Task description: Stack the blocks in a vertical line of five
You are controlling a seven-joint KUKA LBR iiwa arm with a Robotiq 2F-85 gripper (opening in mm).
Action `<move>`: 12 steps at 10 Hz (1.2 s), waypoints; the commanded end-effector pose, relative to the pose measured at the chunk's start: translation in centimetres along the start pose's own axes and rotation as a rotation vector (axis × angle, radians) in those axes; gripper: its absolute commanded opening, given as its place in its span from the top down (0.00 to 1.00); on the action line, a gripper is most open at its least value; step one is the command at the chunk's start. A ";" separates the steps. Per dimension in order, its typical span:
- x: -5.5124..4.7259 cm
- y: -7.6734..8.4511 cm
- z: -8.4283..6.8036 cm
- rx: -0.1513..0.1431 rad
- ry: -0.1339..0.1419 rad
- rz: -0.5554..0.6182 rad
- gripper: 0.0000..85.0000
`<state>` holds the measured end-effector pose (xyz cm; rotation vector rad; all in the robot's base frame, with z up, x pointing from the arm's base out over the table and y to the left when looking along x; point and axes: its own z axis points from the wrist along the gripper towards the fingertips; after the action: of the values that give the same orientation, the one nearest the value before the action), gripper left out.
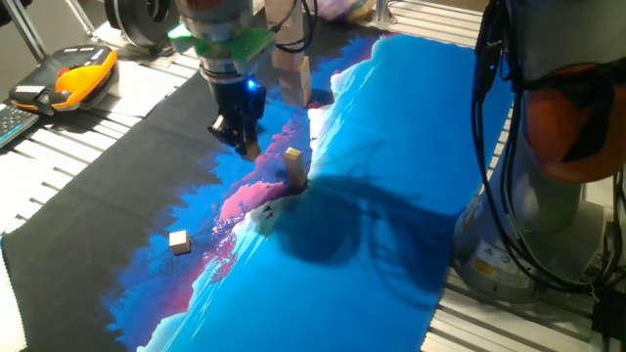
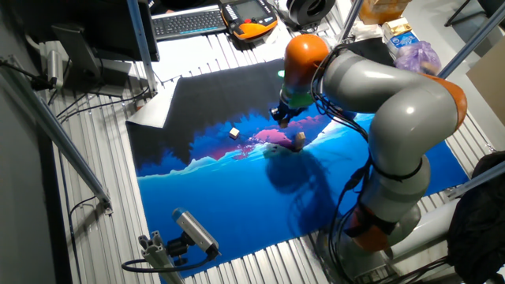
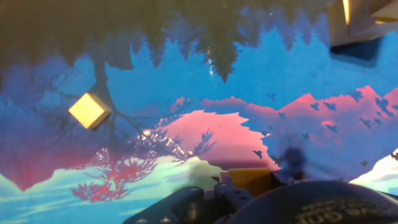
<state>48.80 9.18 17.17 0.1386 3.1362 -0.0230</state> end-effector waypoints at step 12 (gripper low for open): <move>0.8 -7.1 -0.1 -0.026 -0.021 -0.115 1.00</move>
<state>47.30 2.12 17.31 -0.0419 3.1177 0.0155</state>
